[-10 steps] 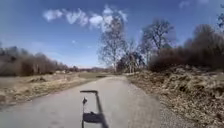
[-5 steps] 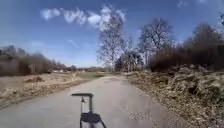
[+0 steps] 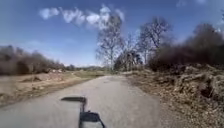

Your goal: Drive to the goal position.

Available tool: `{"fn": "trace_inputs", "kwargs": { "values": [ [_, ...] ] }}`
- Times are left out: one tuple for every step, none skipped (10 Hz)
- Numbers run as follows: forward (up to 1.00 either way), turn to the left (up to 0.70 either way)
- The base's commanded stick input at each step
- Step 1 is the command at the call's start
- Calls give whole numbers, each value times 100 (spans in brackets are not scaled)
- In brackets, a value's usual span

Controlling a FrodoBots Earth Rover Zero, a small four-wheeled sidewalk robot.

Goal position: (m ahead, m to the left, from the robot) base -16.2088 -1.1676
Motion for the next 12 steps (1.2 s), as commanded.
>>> {"fn": "trace_inputs", "kwargs": {
  "values": [
    [100, 0],
    [100, 0],
    [100, 0],
    [100, 0],
    [100, 0],
    [100, 0],
    [100, 0],
    [100, 0],
    [100, 0],
    [100, 0],
    [100, 0],
    [100, 0]
  ]
}}
